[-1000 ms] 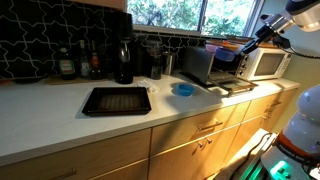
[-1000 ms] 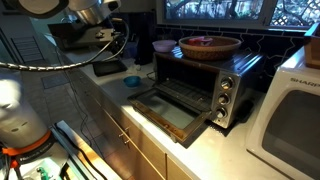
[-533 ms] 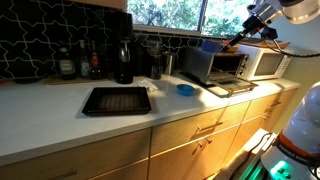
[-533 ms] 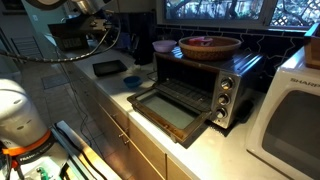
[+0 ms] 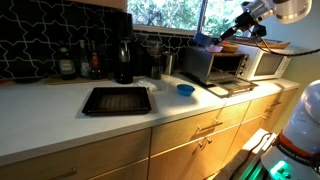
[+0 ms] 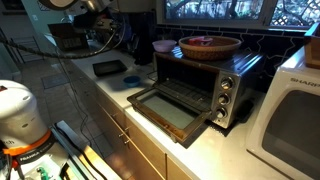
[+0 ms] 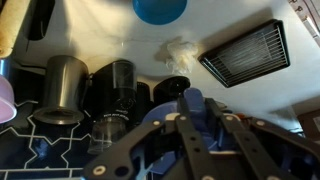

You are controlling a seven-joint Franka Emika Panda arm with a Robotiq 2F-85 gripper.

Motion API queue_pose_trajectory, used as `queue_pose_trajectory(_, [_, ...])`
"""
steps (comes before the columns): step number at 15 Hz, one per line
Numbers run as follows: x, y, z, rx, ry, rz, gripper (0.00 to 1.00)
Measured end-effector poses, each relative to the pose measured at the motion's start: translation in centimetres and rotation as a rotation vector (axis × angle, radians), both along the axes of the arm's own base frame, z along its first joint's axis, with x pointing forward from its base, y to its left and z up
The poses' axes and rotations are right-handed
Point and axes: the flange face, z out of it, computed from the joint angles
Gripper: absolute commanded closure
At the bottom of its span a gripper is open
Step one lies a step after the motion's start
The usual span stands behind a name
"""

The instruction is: Pull the oven wire rack, remove the blue mixing bowl from the oven wire rack and place it to the left side of the oven

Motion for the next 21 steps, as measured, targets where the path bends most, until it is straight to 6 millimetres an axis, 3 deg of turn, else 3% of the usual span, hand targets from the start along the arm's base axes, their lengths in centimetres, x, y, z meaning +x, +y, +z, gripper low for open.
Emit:
queue_pose_trajectory(5, [0.7, 0.1, -0.5, -0.007, 0.021, 0.0, 0.95])
queue_pose_trajectory(14, [7.6, 1.9, -6.3, -0.051, 0.199, -0.045, 0.95])
queue_pose_trajectory(21, [11.6, 3.4, -9.0, -0.074, 0.249, -0.196, 0.95])
